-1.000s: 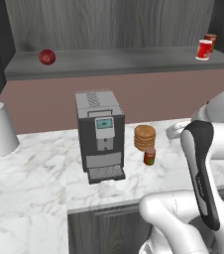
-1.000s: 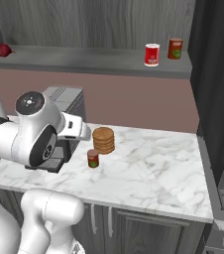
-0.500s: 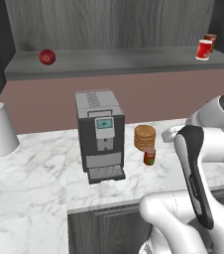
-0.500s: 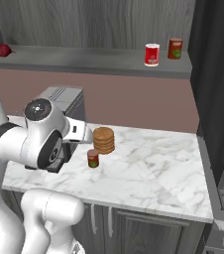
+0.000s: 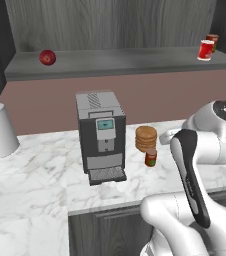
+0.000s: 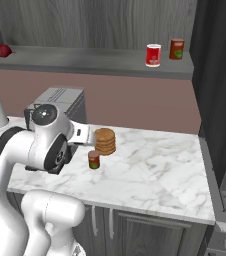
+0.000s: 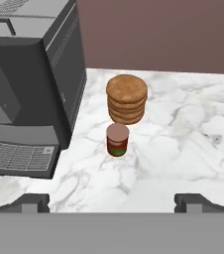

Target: Pick the cans from the counter and place them in their designated side in the cabinet.

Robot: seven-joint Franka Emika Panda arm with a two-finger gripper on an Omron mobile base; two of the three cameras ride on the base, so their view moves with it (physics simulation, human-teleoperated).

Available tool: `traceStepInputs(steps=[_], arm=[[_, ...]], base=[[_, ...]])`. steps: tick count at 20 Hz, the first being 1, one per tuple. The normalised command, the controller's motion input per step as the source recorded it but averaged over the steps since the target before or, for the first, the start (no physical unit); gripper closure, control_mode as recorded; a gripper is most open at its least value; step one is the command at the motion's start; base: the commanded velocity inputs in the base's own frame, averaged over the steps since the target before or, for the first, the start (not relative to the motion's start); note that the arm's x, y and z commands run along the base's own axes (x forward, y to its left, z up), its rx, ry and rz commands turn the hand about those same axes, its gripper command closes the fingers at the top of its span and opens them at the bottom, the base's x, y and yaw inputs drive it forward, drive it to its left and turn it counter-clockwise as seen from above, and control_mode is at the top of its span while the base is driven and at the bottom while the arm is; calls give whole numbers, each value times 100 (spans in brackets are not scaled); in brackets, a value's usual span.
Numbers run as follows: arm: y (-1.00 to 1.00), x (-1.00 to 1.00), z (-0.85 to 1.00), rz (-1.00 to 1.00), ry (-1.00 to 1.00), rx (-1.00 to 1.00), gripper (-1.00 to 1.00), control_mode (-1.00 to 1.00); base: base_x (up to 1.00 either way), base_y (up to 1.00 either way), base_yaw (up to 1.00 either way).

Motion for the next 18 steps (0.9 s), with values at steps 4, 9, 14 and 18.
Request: traceStepInputs(steps=[4, 9, 14, 18], arm=[[-3, 30, -16, 0, 0, 0, -100, -100], [-3, 27, -18, 0, 0, 0, -100, -100], [-1, 21, -21, 0, 0, 0, -100, -100], [0, 21, -23, 0, 0, 0, -100, -100]], base=[[0, 0, 0], [0, 0, 0], [0, 0, 0], [0, 0, 0]])
